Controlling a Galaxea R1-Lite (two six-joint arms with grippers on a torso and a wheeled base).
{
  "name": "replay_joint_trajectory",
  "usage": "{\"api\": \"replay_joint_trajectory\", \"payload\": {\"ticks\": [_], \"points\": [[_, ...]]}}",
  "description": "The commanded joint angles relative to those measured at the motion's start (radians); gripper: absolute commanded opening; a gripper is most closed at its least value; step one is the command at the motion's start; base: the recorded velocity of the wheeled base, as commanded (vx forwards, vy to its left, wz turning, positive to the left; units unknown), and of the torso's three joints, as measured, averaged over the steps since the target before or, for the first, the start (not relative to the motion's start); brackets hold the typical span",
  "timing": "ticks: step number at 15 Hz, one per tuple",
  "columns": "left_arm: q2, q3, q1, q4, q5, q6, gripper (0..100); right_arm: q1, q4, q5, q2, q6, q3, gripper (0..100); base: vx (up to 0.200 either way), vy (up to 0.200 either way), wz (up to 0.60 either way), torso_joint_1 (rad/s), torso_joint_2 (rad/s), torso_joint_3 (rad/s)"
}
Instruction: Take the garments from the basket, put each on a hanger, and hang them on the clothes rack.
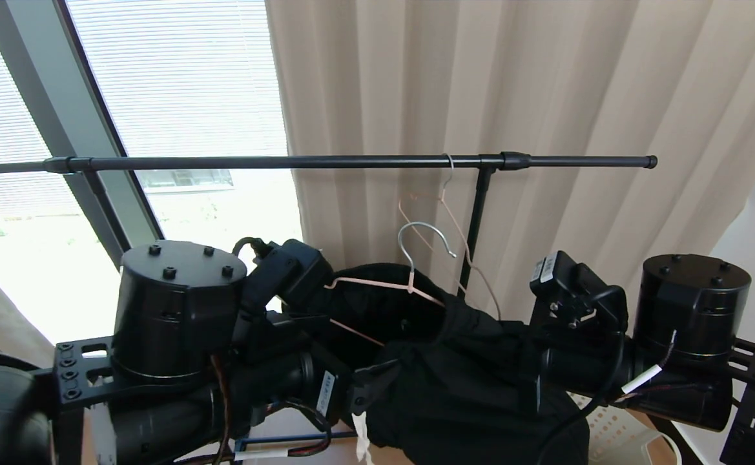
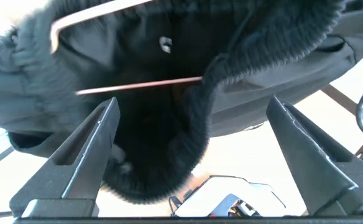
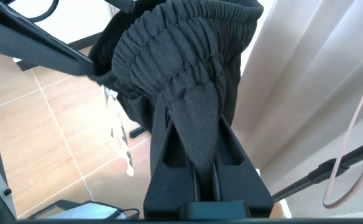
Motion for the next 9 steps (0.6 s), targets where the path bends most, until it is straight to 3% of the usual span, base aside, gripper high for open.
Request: {"api": "replay_joint_trajectory", "payload": {"ticks": [1, 4, 5, 6, 8, 9], "points": [[-0.112, 0.048, 0.002, 0.002, -0.001, 0.002, 100, -0.025, 0.0, 0.033, 0.003, -0.001, 0.005, 0, 0.0, 0.0, 0.0, 0.0, 0.0, 0.0], [-0.212, 0.086, 0.031, 0.008, -0.007, 0.011, 100, -0.055, 0.0, 0.099, 0.001, -0.001, 0.019, 0, 0.0, 0.0, 0.0, 0.0, 0.0, 0.0], [-0.252, 0.095, 0.075, 0.01, -0.015, 0.056, 100, -0.072, -0.002, 0.142, 0.0, -0.004, 0.026, 0, 0.0, 0.0, 0.0, 0.0, 0.0, 0.0], [-0.276, 0.098, 0.15, 0.011, -0.067, 0.112, 100, -0.091, -0.002, 0.188, -0.005, -0.007, 0.034, 0, 0.0, 0.0, 0.0, 0.0, 0.0, 0.0], [-0.298, 0.086, 0.35, 0.016, -0.29, 0.214, 100, -0.12, -0.031, 0.271, -0.01, -0.017, 0.055, 0, 0.0, 0.0, 0.0, 0.0, 0.0, 0.0], [-0.298, 0.075, 0.403, 0.022, -0.36, 0.243, 100, -0.129, -0.048, 0.291, -0.01, -0.017, 0.065, 0, 0.0, 0.0, 0.0, 0.0, 0.0, 0.0]]}}
